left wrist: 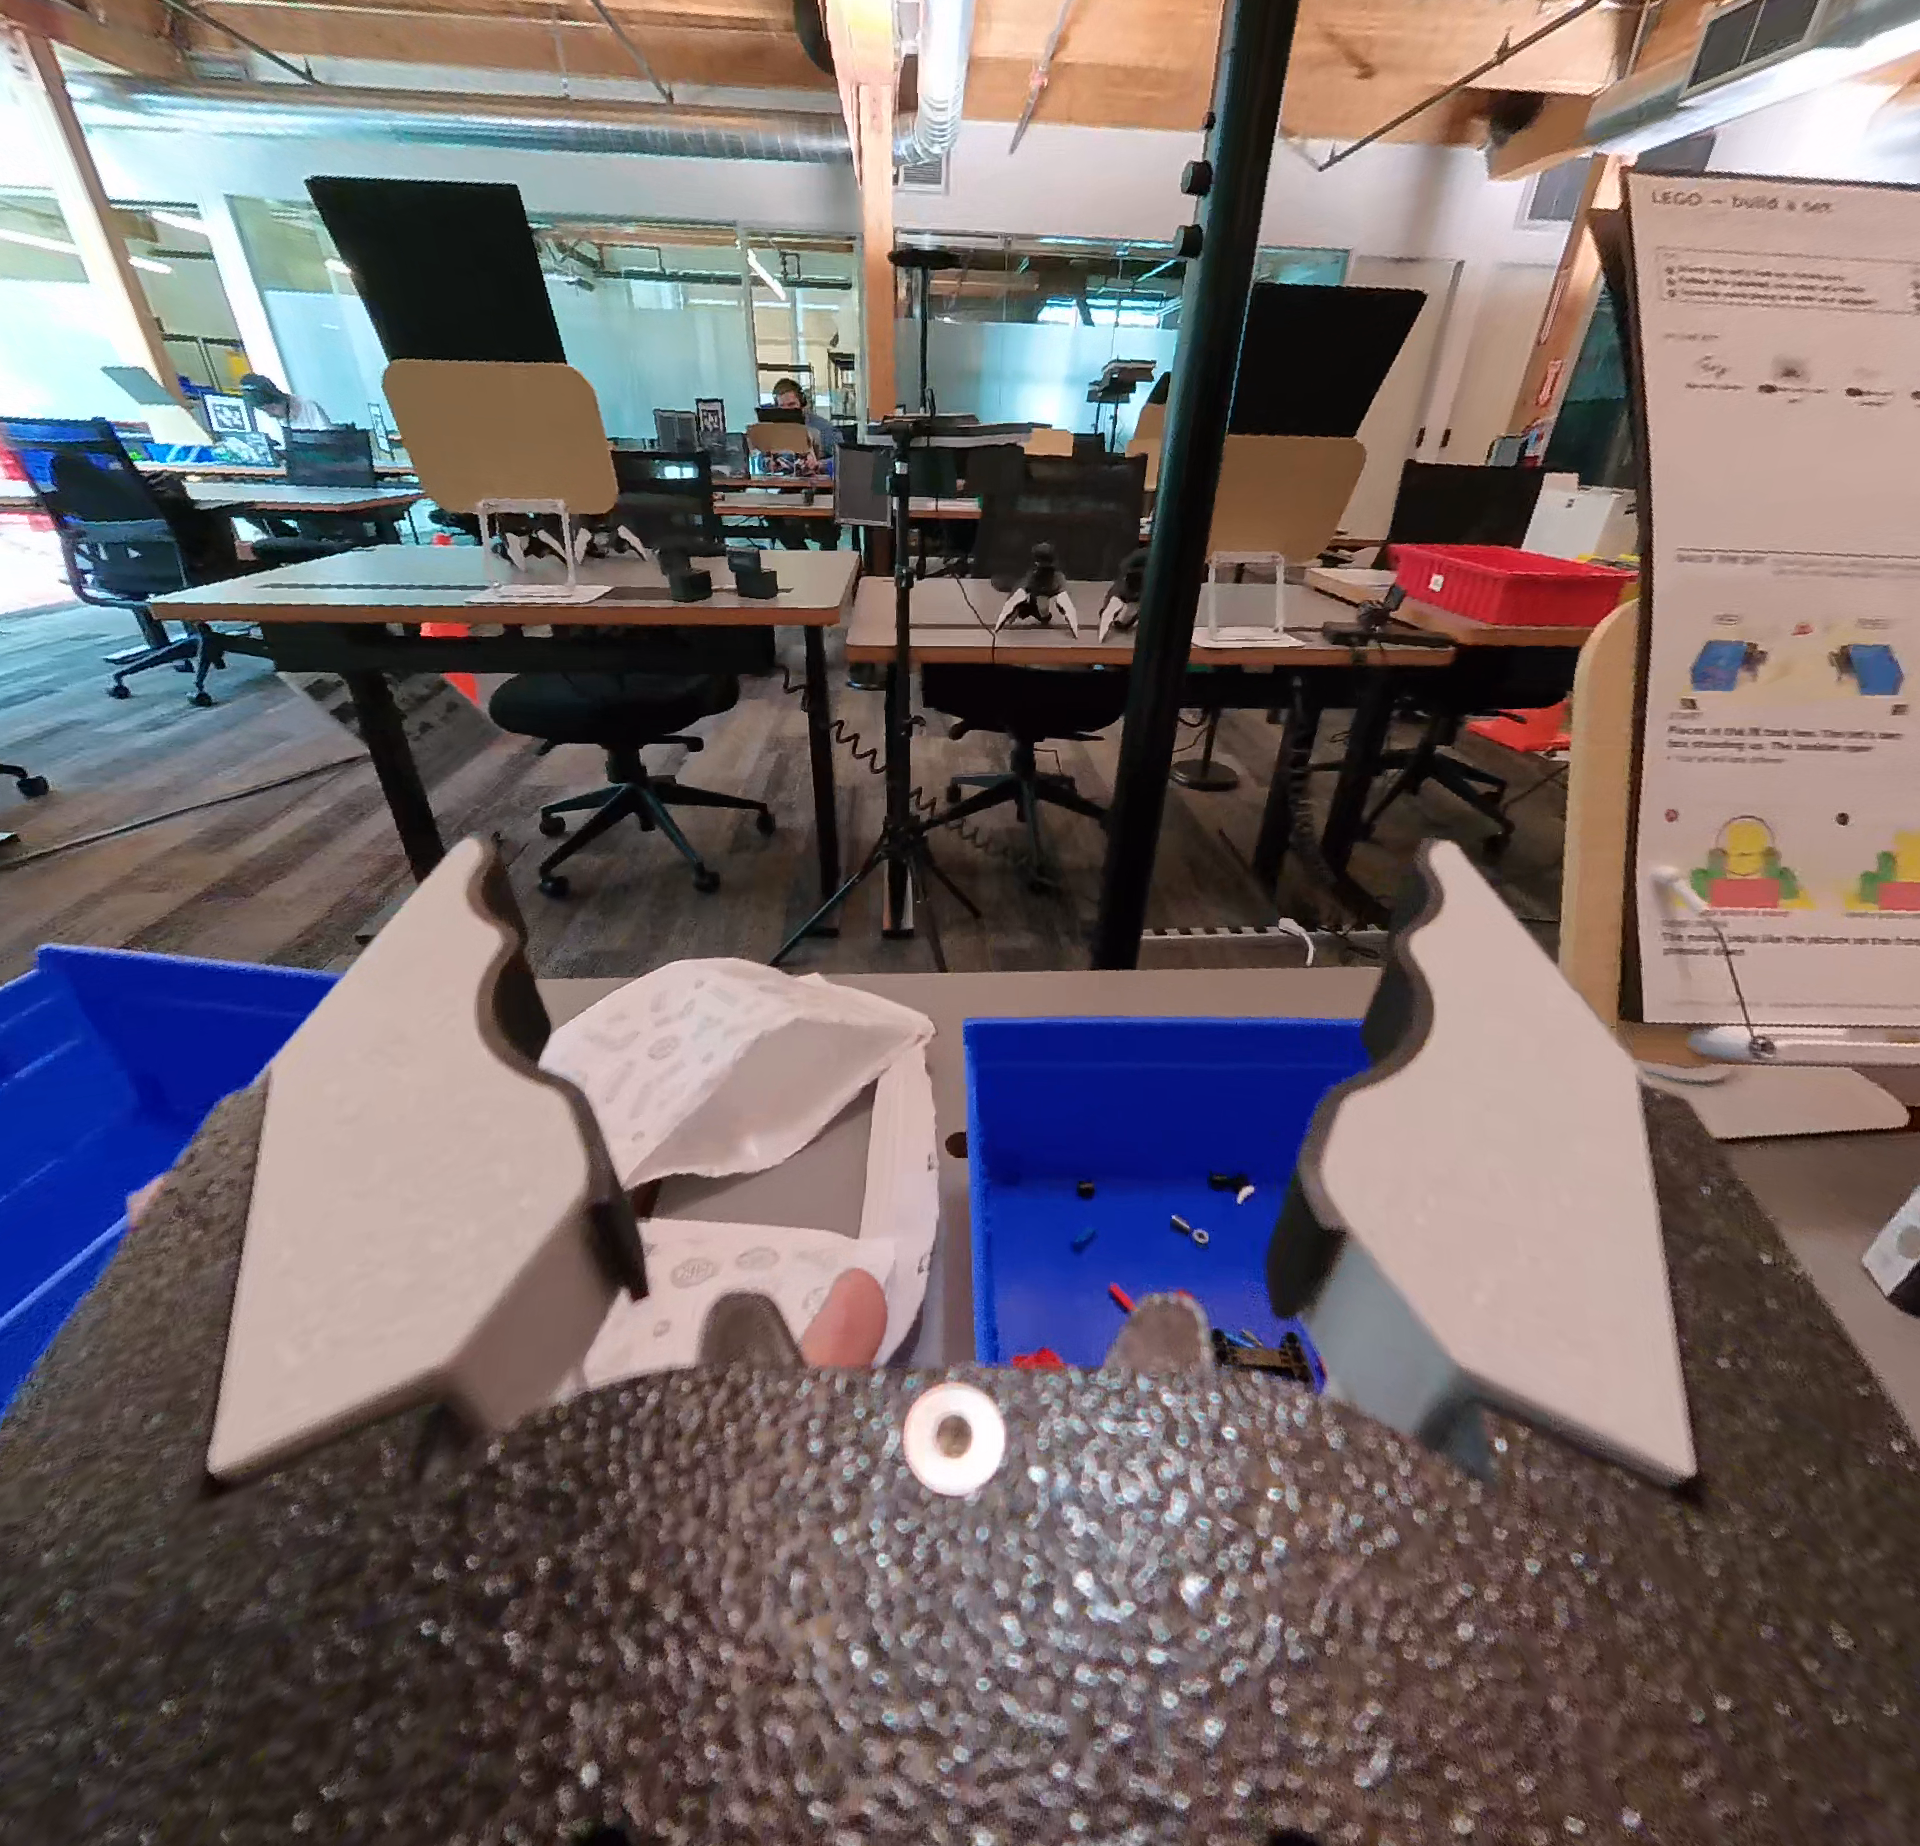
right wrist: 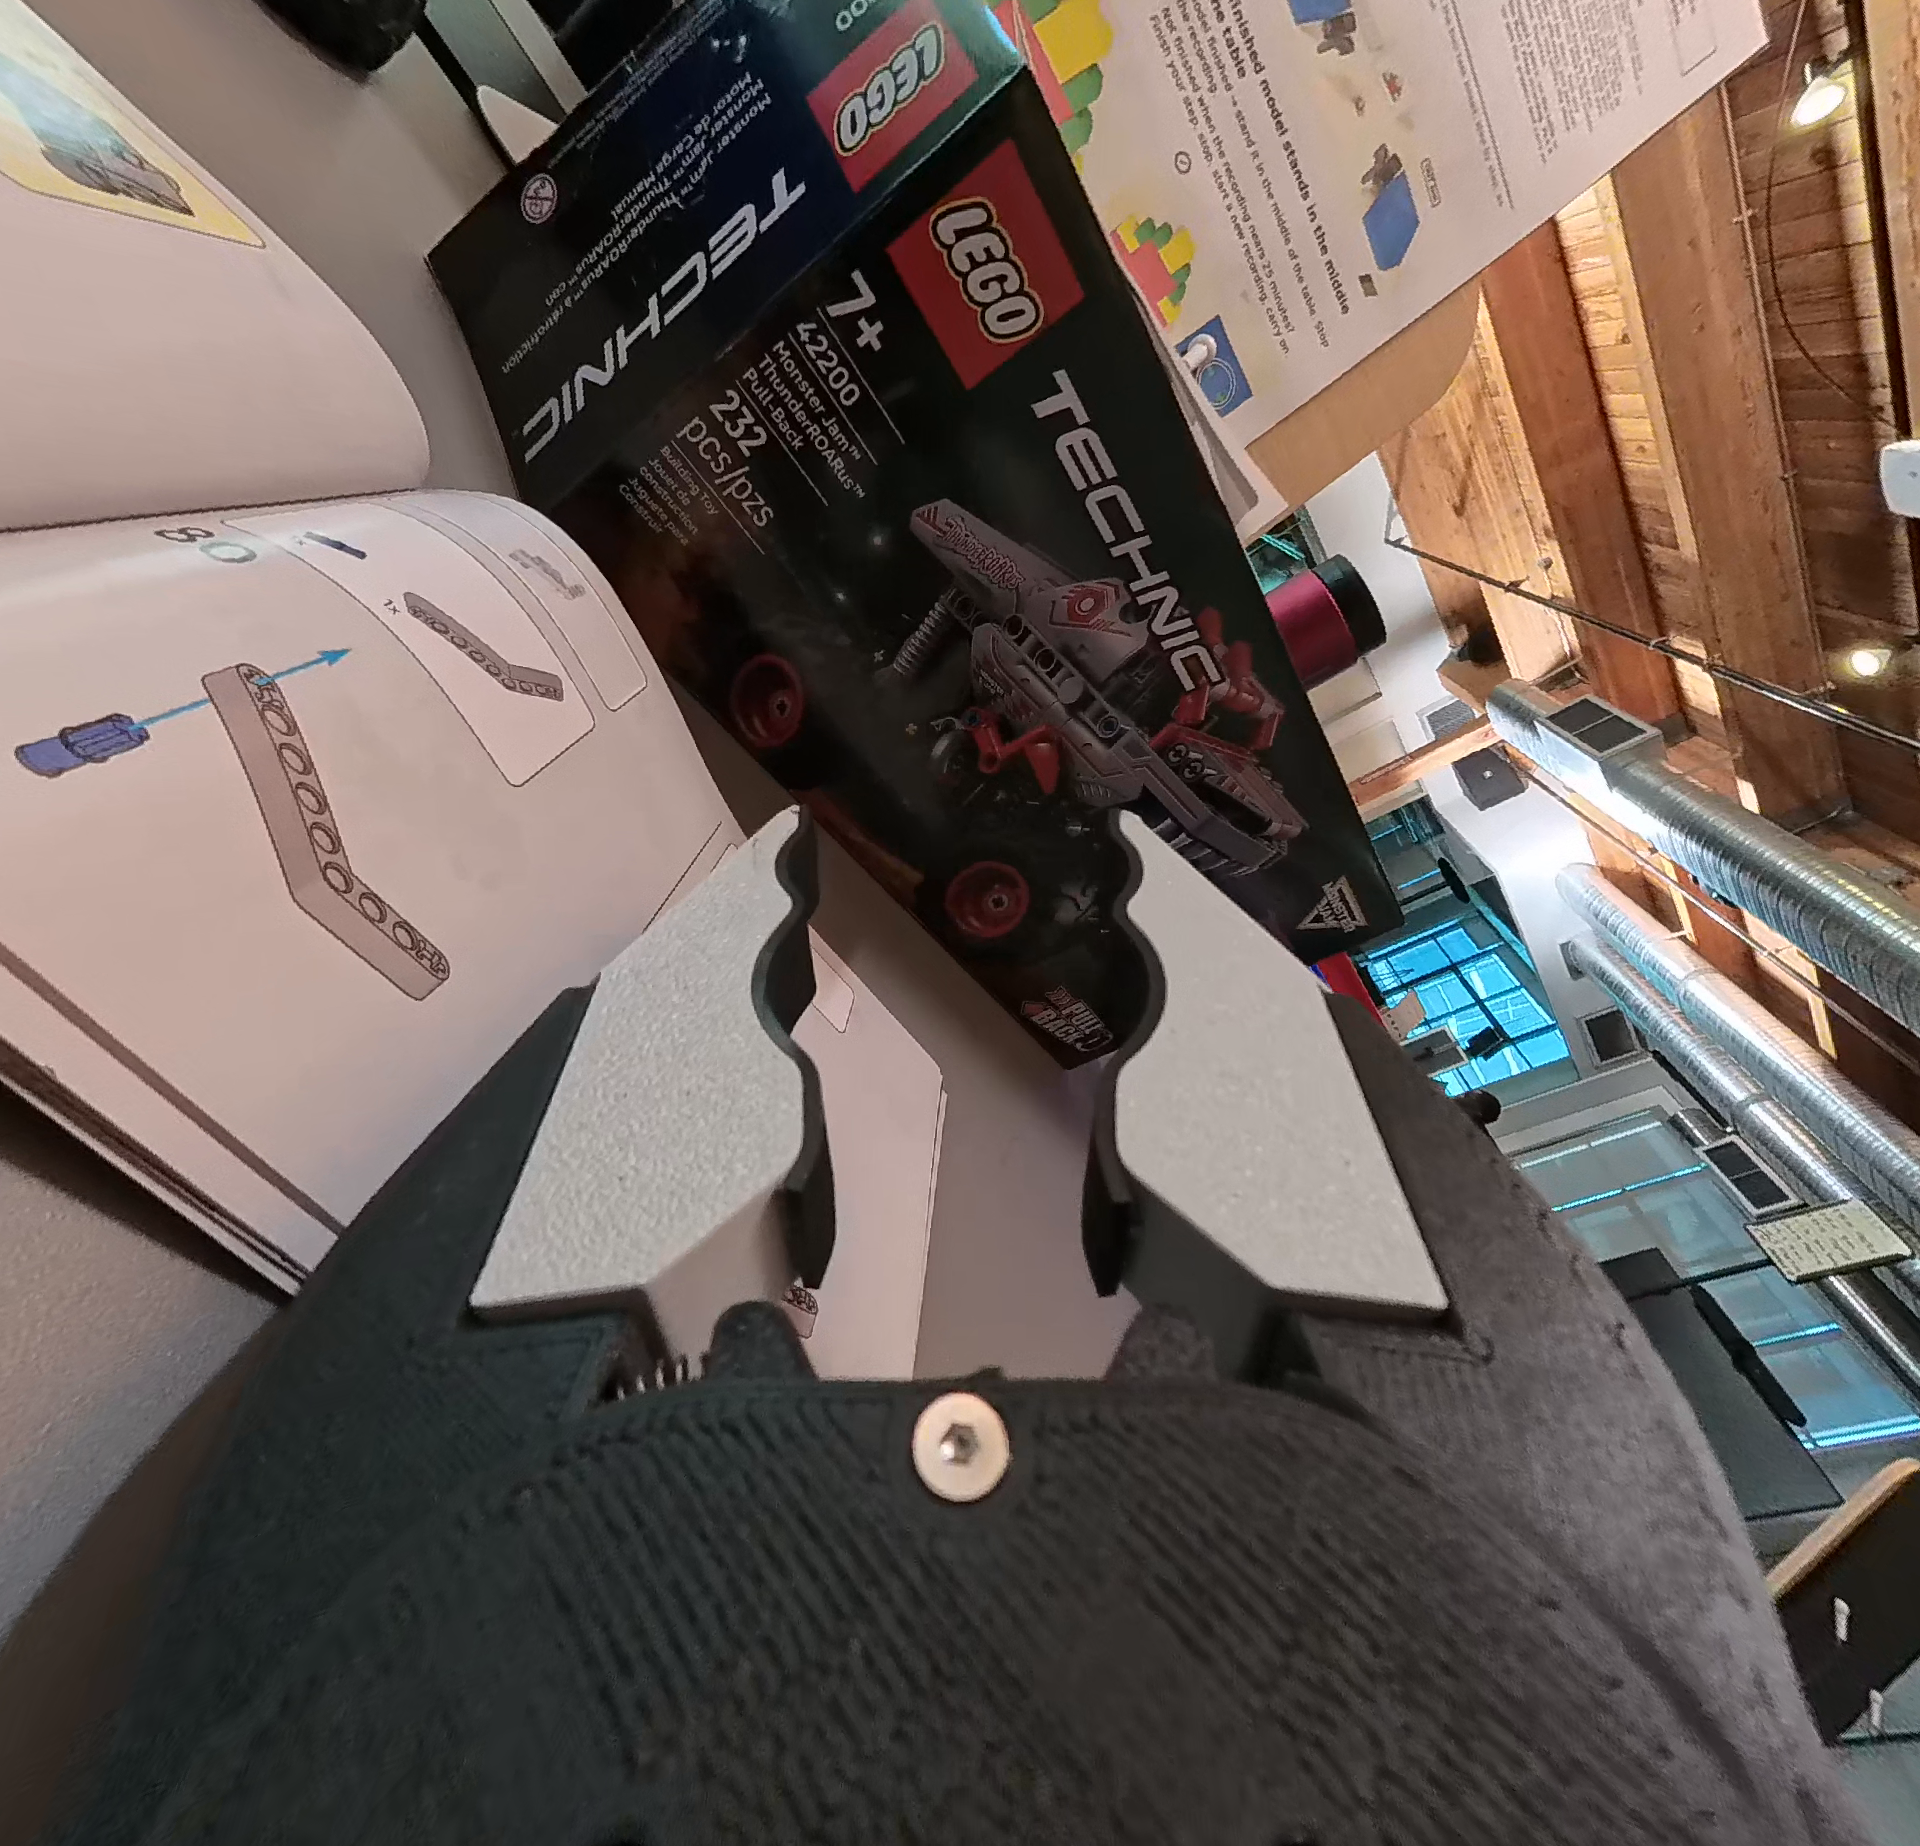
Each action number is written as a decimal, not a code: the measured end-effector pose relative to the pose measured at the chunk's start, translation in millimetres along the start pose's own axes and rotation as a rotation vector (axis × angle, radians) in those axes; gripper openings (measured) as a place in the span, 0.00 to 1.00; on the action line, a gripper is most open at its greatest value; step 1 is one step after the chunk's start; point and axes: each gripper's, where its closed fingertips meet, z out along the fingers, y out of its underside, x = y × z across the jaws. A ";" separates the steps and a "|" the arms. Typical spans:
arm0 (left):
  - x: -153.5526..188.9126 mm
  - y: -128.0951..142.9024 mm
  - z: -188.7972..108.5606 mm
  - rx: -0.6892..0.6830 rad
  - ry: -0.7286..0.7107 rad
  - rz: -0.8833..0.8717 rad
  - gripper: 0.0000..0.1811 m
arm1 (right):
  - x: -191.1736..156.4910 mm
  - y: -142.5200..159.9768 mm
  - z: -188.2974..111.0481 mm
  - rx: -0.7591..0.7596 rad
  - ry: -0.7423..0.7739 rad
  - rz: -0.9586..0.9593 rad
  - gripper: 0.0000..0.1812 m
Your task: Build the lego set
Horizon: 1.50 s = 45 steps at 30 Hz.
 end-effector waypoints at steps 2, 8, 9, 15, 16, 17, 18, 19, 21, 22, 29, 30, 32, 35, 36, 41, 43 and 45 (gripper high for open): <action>5.0 0.6 1.0 0.000 0.014 0.019 0.86 | 0.8 -1.1 -0.6 0.006 0.004 0.002 0.29; 48.4 11.2 4.2 -0.056 0.176 0.059 0.86 | 4.8 -4.3 -2.7 0.026 0.020 0.015 0.29; 60.0 15.7 4.2 -0.084 0.212 0.065 0.85 | 5.7 -6.0 -3.7 0.033 0.025 0.013 0.28; 151.4 60.9 -15.9 -0.276 0.453 0.118 0.72 | -35.1 -33.2 -20.6 0.140 -0.254 0.084 0.20; 176.6 72.4 -26.5 -0.319 0.529 0.096 0.67 | -57.3 -39.0 -29.1 0.123 -0.425 0.101 0.21; 204.0 86.4 -38.5 -0.373 0.605 0.074 0.60 | -68.3 -43.6 -35.9 0.092 -0.522 0.107 0.21; 231.8 104.1 -52.0 -0.443 0.679 0.067 0.57 | -74.9 -50.3 -41.6 0.091 -0.586 0.104 0.22; 259.0 125.2 -67.1 -0.528 0.751 0.076 0.56 | -82.4 -53.7 -46.7 0.085 -0.654 0.100 0.21; 304.9 169.9 -94.3 -0.692 0.846 0.133 0.54 | -95.3 -36.2 -46.5 -0.055 -0.748 0.122 0.18; 322.8 191.5 -105.6 -0.763 0.867 0.172 0.54 | -98.1 -35.6 -47.8 -0.064 -0.775 0.161 0.13; 393.0 278.3 -125.9 -0.911 0.817 0.482 0.55 | -96.7 -23.2 -65.2 -0.095 -0.702 0.025 0.00; 398.3 281.9 -120.3 -0.901 0.797 0.511 0.55 | -95.2 -20.7 -68.0 -0.109 -0.707 0.029 0.00; 410.7 291.0 -118.7 -0.920 0.800 0.532 0.52 | -92.7 -16.7 -73.1 -0.120 -0.720 0.033 0.00; 427.5 294.2 -123.5 -0.923 0.831 0.464 0.34 | -88.6 -10.9 -76.7 -0.119 -0.699 0.010 0.00; 430.0 294.1 -124.4 -0.910 0.828 0.444 0.31 | -87.1 -9.1 -76.8 -0.121 -0.687 0.011 0.00; 429.0 291.9 -124.0 -0.722 0.664 0.502 0.00 | -76.2 1.1 -73.5 -0.100 -0.557 -0.071 0.03; 426.4 292.6 -126.4 -0.657 0.607 0.596 0.00 | -70.8 -3.4 -73.1 -0.058 -0.524 -0.095 0.06; 425.9 291.2 -127.9 -0.628 0.563 0.645 0.00 | -67.7 -11.2 -73.0 -0.006 -0.526 -0.069 0.09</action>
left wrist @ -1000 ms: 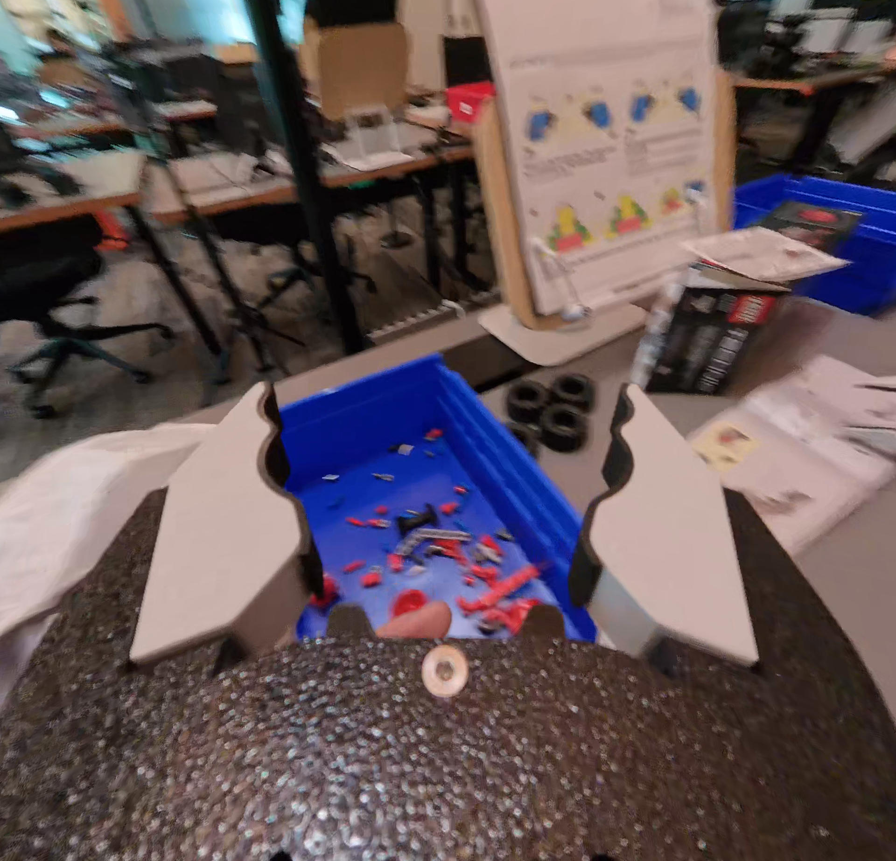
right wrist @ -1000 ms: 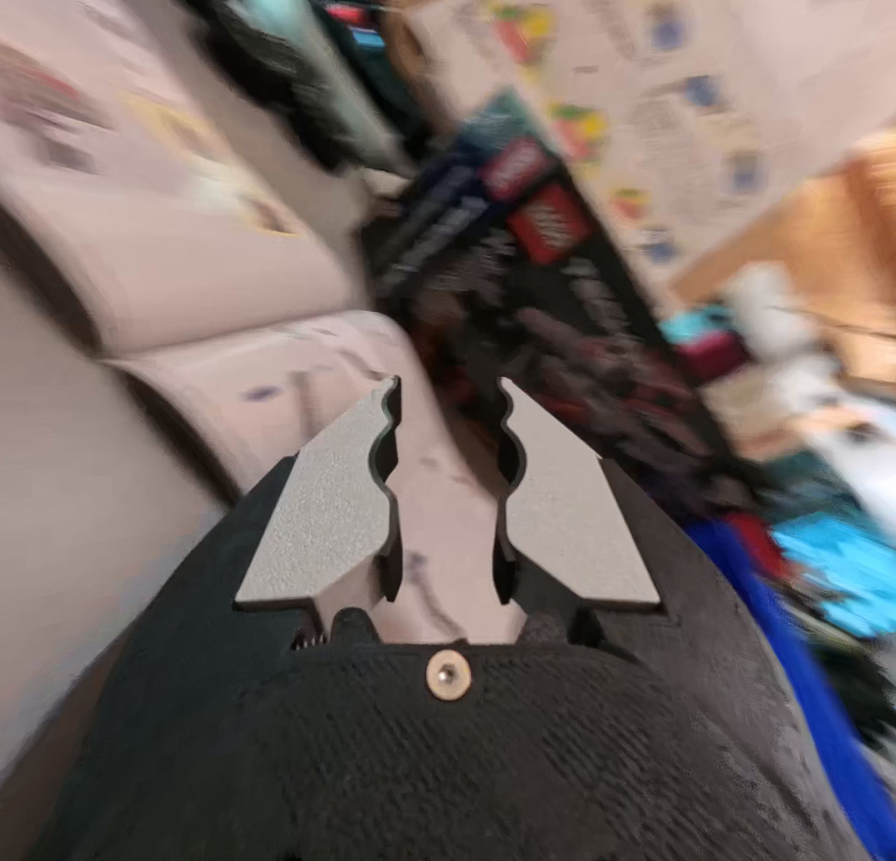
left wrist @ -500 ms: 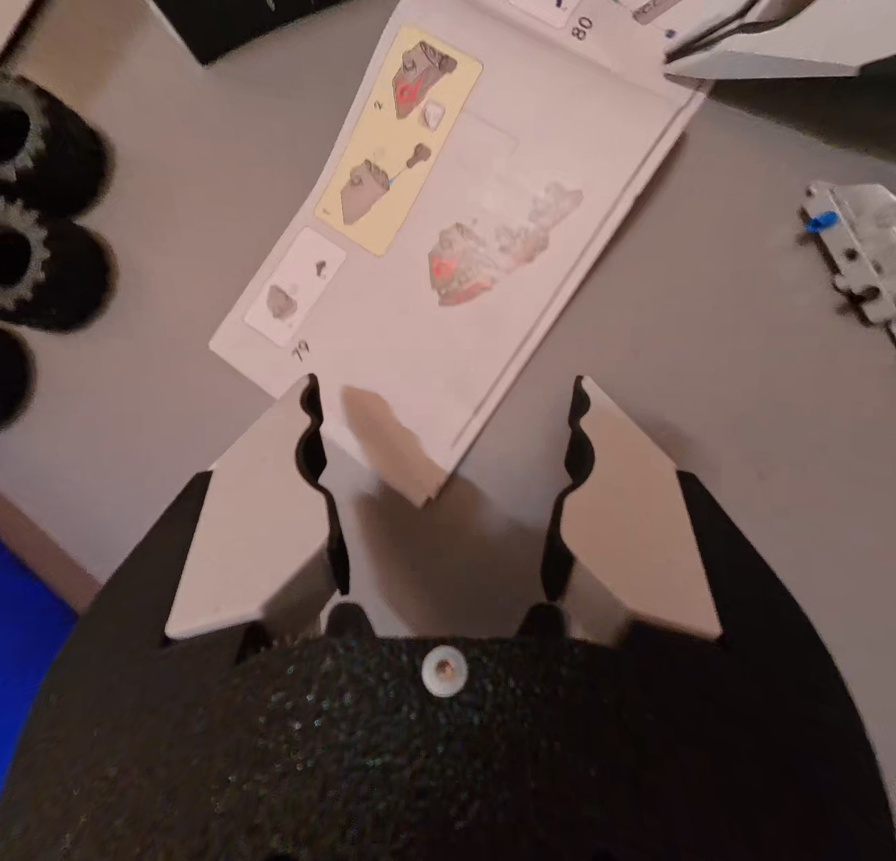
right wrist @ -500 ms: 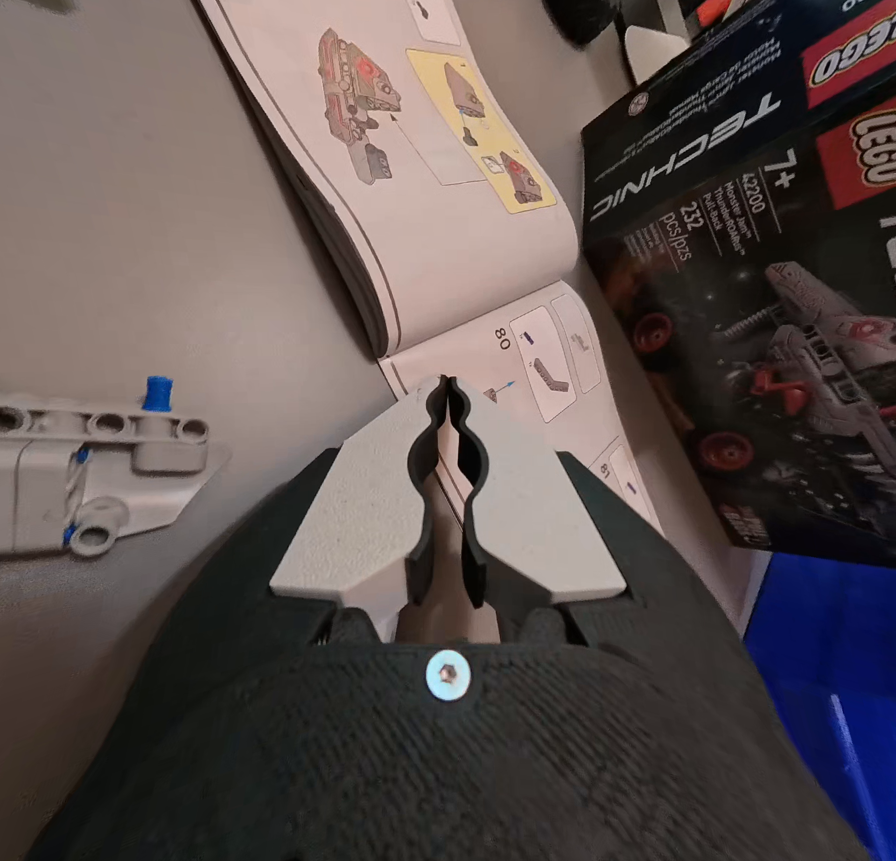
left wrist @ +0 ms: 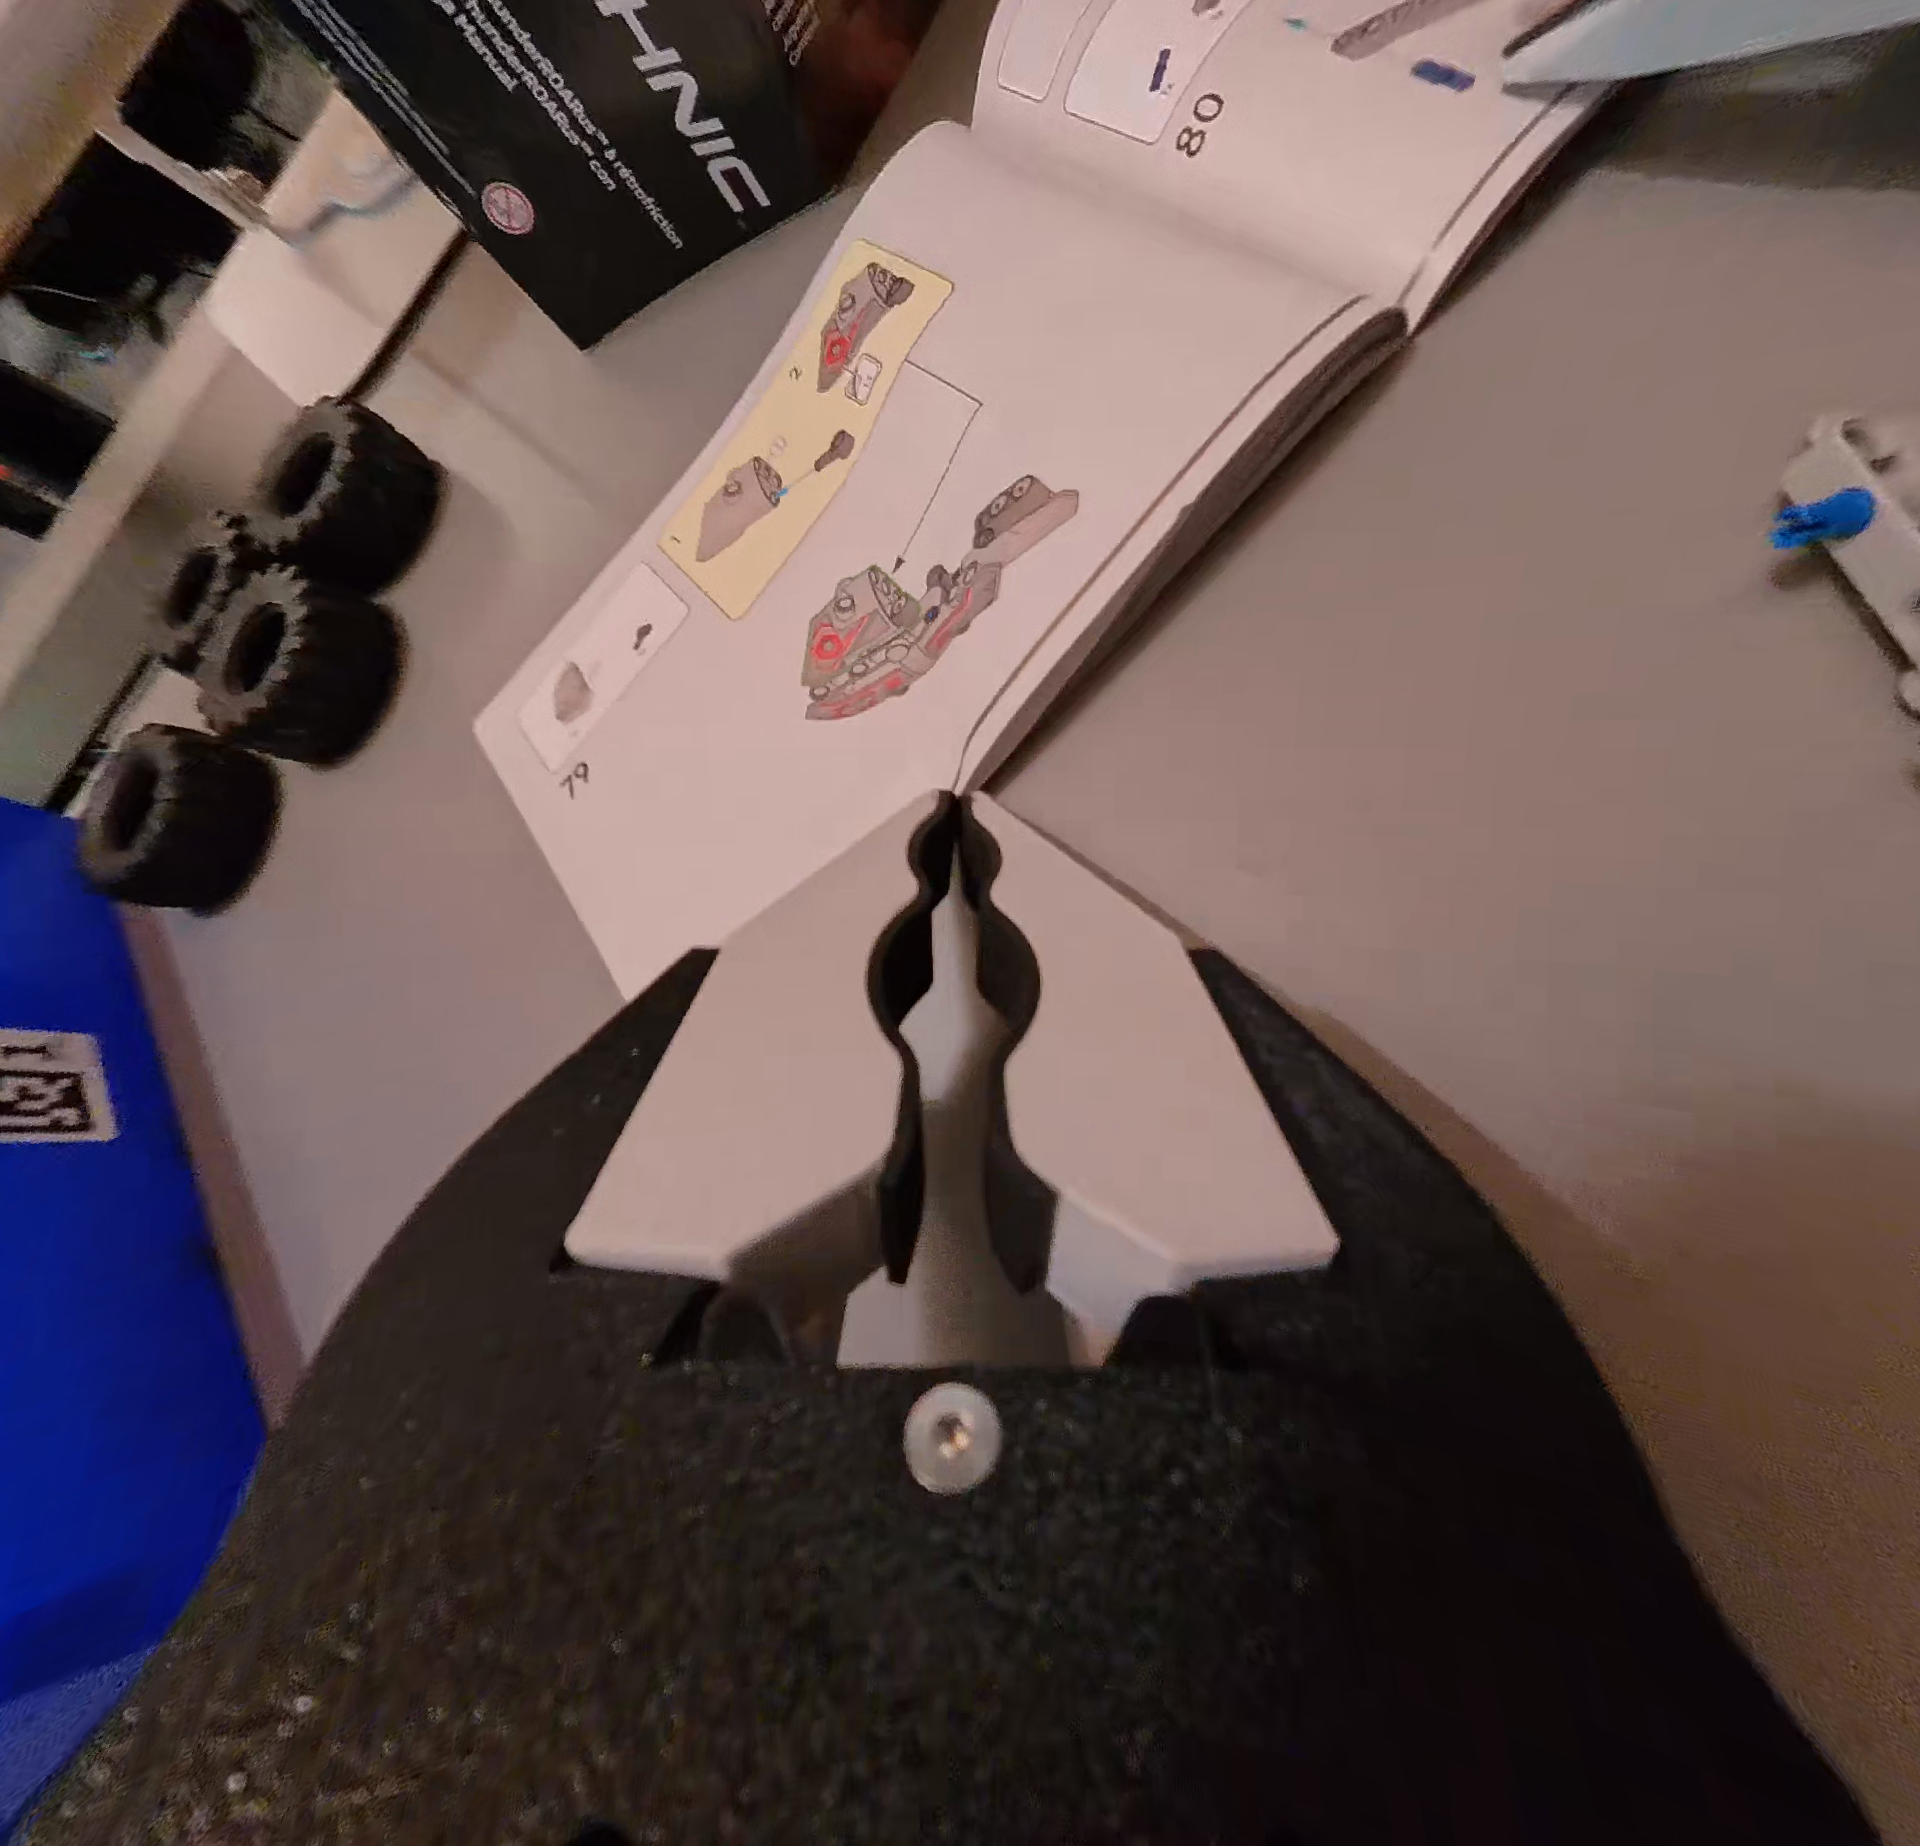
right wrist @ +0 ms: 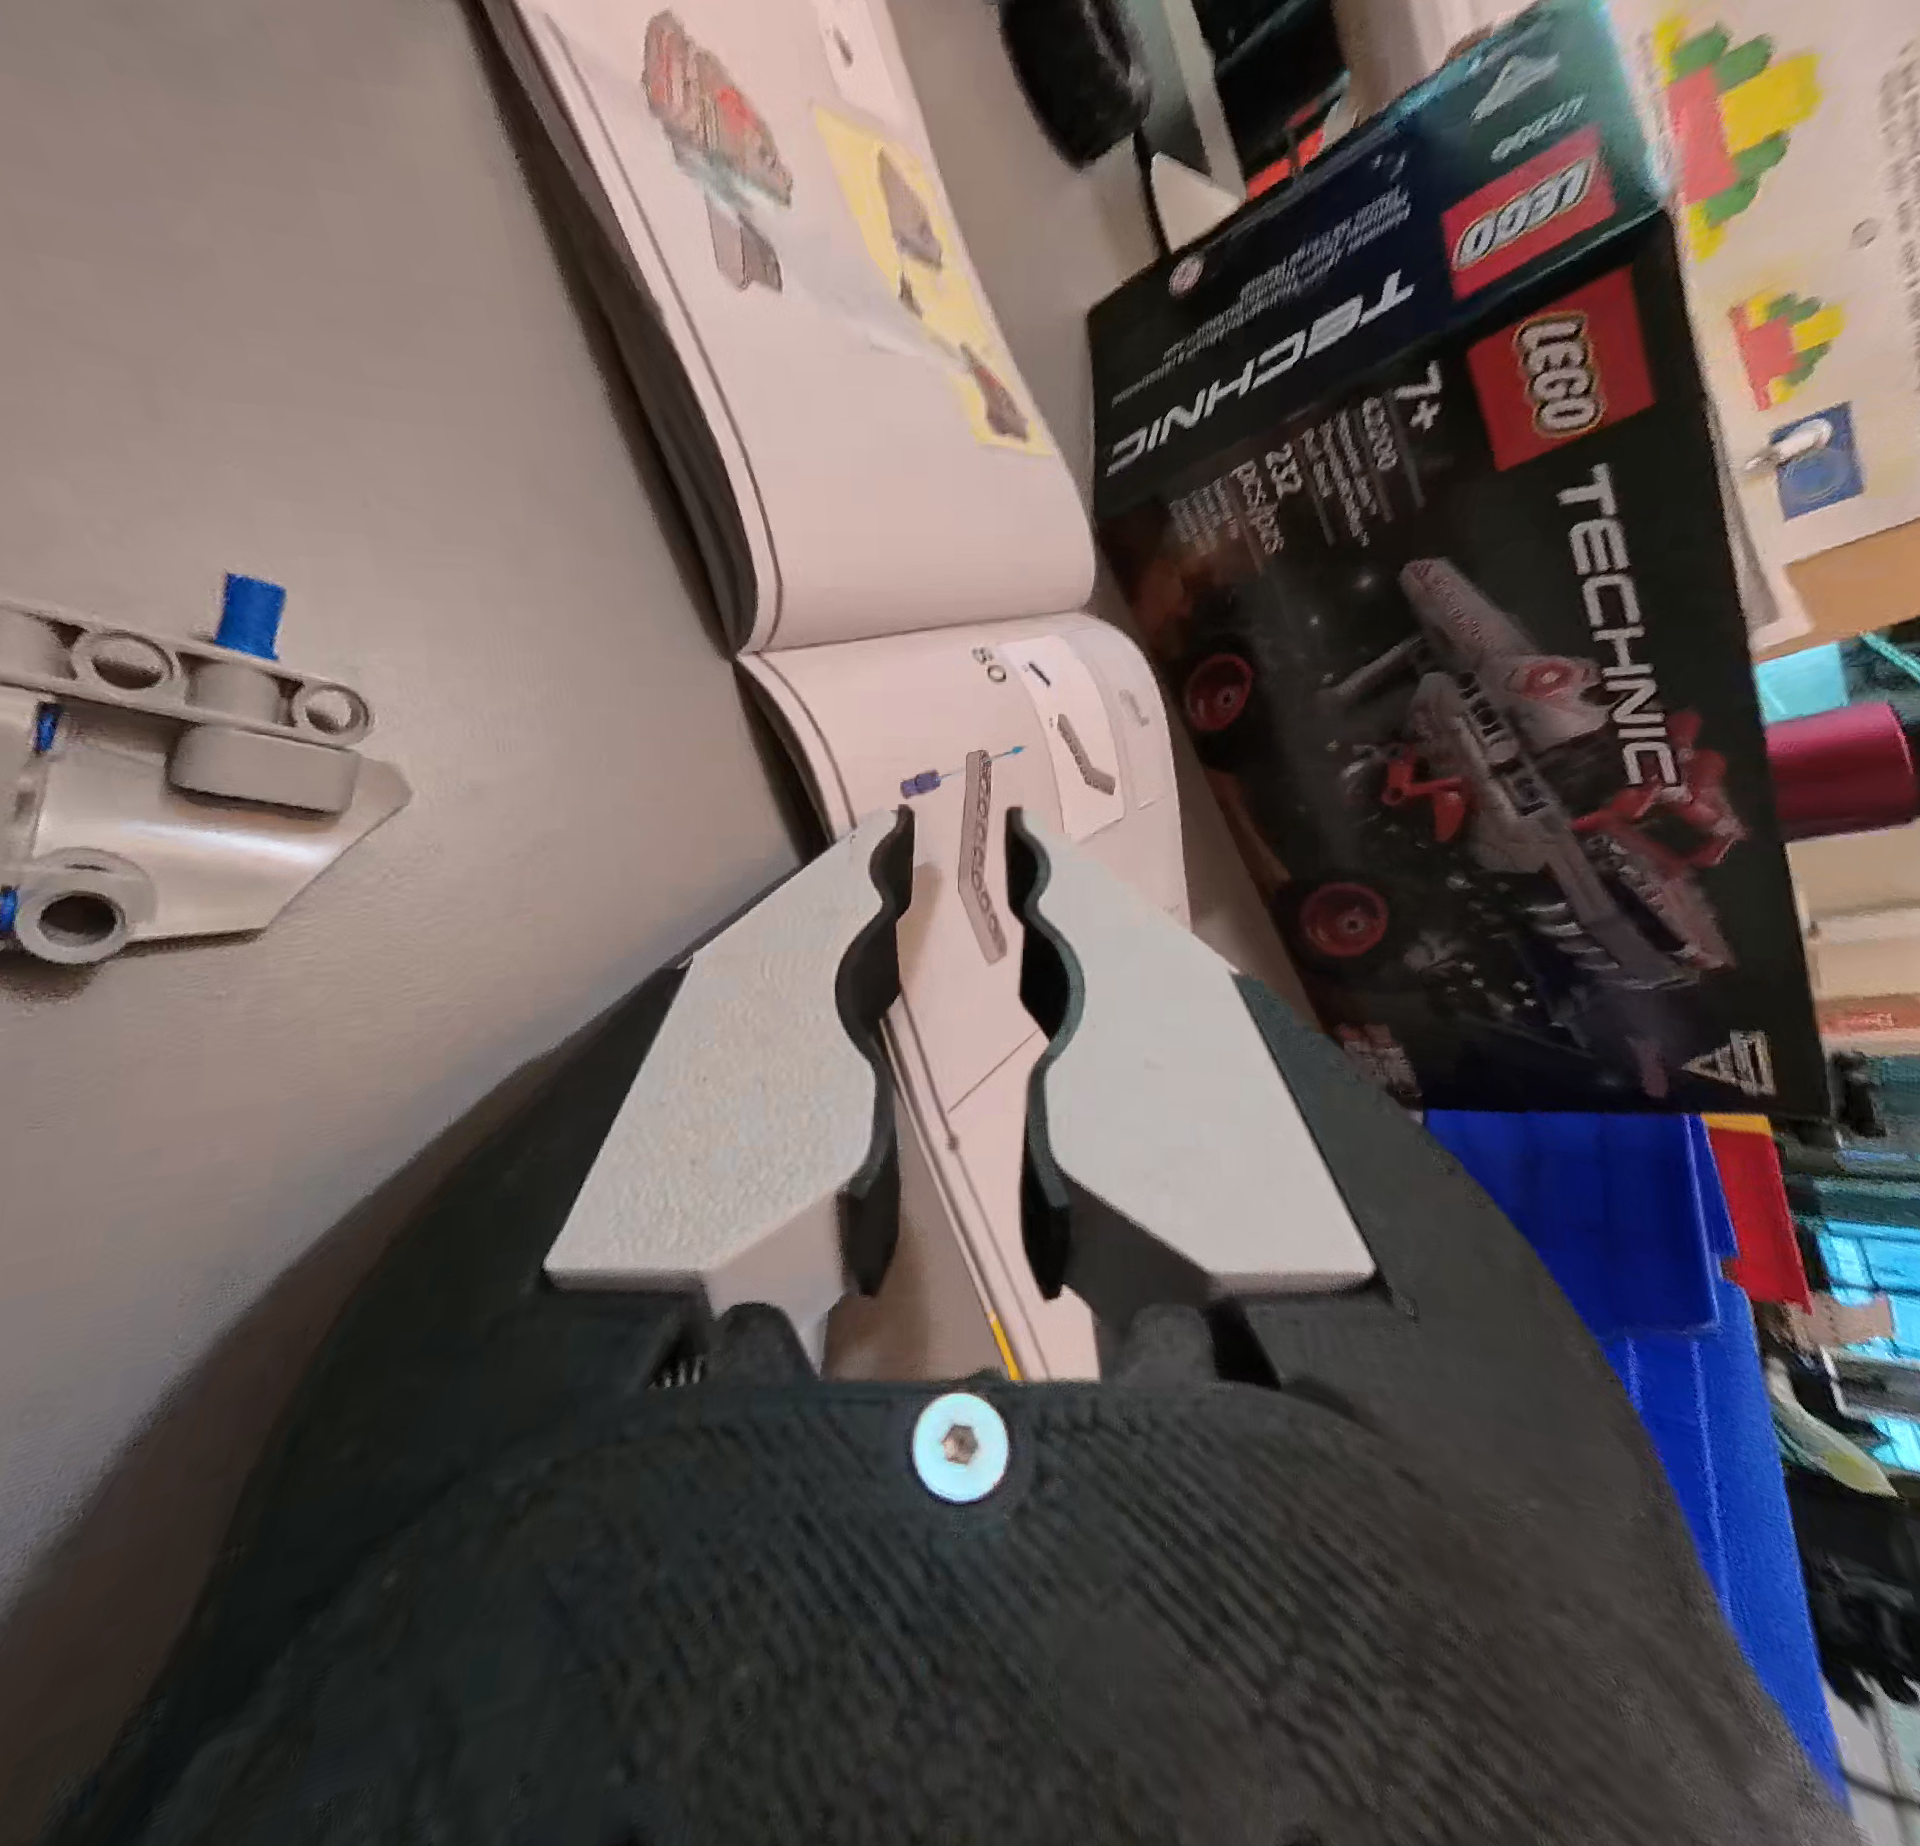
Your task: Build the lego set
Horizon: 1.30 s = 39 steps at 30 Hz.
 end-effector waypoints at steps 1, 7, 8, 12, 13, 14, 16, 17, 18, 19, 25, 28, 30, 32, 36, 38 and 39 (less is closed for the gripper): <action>-0.8 -0.2 0.0 -0.004 -0.026 0.007 0.00 | 1.3 -3.4 -0.4 0.029 0.000 0.001 0.10; -2.5 -2.8 1.4 -0.007 -0.089 0.042 0.00 | 9.1 -8.4 -2.4 0.094 0.071 -0.001 0.14; -2.4 -3.2 1.7 -0.007 -0.089 0.043 0.00 | 9.6 -8.7 -3.2 0.101 0.082 -0.001 0.16; -7.4 -2.8 -0.4 -0.007 -0.122 0.012 0.01 | 16.9 -10.4 -6.4 0.136 0.127 0.036 0.17; -9.4 -3.5 -2.3 0.004 -0.131 -0.003 0.02 | 17.4 -8.9 -5.9 0.136 0.126 0.055 0.17; -10.4 -5.2 -4.2 0.020 -0.131 -0.017 0.01 | 18.8 -6.8 -5.9 0.129 0.132 0.069 0.17; -9.4 -10.0 -8.2 0.062 -0.108 -0.047 0.01 | 20.0 -5.1 -6.3 0.132 0.141 0.077 0.17; -7.2 -13.4 -10.2 0.086 -0.087 -0.062 0.01 | 19.3 -4.7 -6.1 0.134 0.140 0.079 0.16; -4.0 -17.2 -12.0 0.110 -0.059 -0.080 0.00 | 18.5 -4.4 -5.4 0.134 0.137 0.080 0.16; -0.5 -21.1 -13.6 0.133 -0.030 -0.097 0.00 | 18.1 -3.9 -4.8 0.130 0.137 0.074 0.15; 16.8 -34.3 -15.4 0.192 0.083 -0.091 0.00 | 13.3 -4.0 -0.5 0.115 0.134 0.022 0.12; 24.5 -41.5 -13.6 0.211 0.130 -0.078 0.00 | 9.9 -2.3 1.6 0.102 0.120 -0.001 0.06; 35.0 -52.0 -11.5 0.231 0.202 -0.096 0.00 | 7.3 -0.1 3.6 0.088 0.111 -0.021 0.00; 46.0 -61.6 -7.7 0.225 0.272 -0.092 0.00 | 5.9 2.0 6.1 0.071 0.109 -0.043 0.00; 39.1 -77.2 7.1 0.175 0.224 -0.015 0.00 | 4.1 5.3 10.3 0.049 0.104 -0.068 0.00; 32.4 -90.3 10.1 0.240 0.162 -0.014 0.00 | 3.9 8.4 12.6 0.032 0.105 -0.083 0.00; 33.0 -93.9 10.1 0.272 0.144 -0.016 0.00 | 5.2 9.3 13.4 0.028 0.114 -0.086 0.00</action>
